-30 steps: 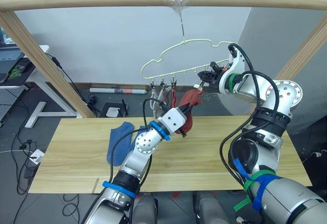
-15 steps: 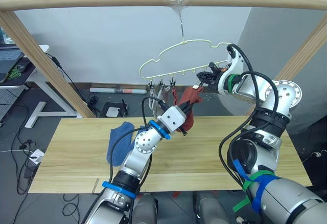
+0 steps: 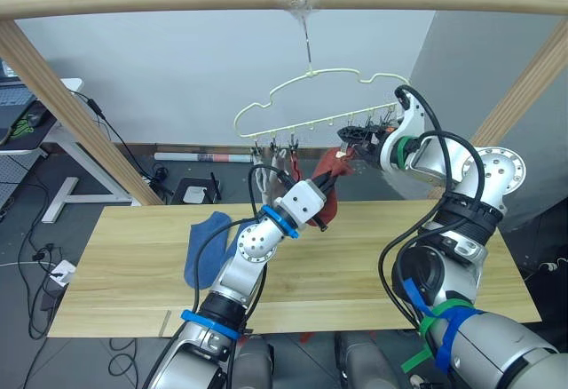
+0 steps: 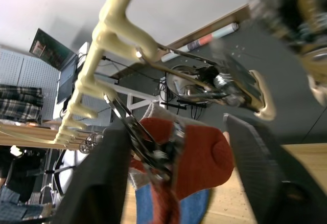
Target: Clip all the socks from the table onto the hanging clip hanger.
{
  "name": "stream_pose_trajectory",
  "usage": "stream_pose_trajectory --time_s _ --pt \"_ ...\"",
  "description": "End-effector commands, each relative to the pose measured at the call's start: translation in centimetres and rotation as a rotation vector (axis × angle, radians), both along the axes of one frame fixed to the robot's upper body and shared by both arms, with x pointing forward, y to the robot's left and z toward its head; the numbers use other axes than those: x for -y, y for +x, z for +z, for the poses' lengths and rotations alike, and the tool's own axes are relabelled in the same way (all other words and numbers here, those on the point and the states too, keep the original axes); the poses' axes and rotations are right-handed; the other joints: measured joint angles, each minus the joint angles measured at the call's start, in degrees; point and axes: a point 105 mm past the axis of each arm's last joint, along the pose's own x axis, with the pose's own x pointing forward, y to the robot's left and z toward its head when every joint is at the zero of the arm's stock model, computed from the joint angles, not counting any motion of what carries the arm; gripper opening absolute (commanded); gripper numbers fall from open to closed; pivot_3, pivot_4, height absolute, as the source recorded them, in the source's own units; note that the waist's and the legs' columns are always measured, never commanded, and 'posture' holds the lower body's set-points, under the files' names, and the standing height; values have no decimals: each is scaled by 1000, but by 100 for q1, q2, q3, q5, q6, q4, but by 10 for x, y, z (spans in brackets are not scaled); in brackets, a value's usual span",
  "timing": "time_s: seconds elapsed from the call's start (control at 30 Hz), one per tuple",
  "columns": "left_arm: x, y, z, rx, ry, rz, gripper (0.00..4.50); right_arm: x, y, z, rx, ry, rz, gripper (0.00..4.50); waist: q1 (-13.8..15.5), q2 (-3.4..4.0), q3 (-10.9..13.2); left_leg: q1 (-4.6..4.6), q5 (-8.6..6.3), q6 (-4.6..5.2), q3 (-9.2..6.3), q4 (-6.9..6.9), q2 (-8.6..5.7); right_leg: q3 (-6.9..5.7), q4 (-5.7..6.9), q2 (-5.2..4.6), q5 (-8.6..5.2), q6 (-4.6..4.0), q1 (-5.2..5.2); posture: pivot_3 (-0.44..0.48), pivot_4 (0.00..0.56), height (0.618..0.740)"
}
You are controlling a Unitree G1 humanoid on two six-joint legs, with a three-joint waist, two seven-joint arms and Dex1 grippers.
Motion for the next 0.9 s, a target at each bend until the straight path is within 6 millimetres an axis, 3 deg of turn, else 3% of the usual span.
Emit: stream_pose_trajectory --time_s 0.03,0.17,0.3,0.47,0.57,0.77,0.83,0.9 --pt "-1 1 11 46 -9 22 0 4 -9 21 109 -19 17 4279 -1 0 0 -1 0 0 0 0 0 0 -1 0 0 0 0 7 176 740" --pt "-5 8 9 31 -14 54 0 6 -16 31 177 -33 7 4441 -27 0 0 2 0 0 0 0 0 0 1 0 0 1 0 -4 162 740" --pt "-9 16 6 -26 -44 67 0 18 -39 40 331 -156 2 4441 -23 -1 0 -3 0 0 1 2 0 1 -2 0 0 2 -1 -17 158 740" --pt "-18 24 3 -104 -86 76 1373 23 -57 16 431 -351 -2 4500 -92 -2 -1 -3 -1 1 2 0 -1 2 -7 -1 -6 10 0 -24 155 740" --pt "-27 22 6 -98 -65 66 2329 25 -60 -7 478 -458 -65 4500 -157 -2 -2 2 -1 1 6 1 0 4 -4 0 -7 14 0 -17 154 740" --pt "-53 9 16 -97 -13 59 4110 12 -55 -19 642 -650 -144 4500 -272 -2 -1 9 0 0 11 2 1 8 0 0 -4 19 -1 6 164 740" --pt "-56 0 21 -96 5 35 4350 6 -55 -16 703 -652 -159 4500 -266 -3 -1 9 0 0 9 2 2 7 2 1 -4 20 -1 6 164 740" --pt "-59 -8 26 -93 18 20 4382 3 -54 -10 774 -672 -191 4118 -257 -4 0 8 0 -1 8 2 2 7 0 1 -4 19 1 14 168 740"
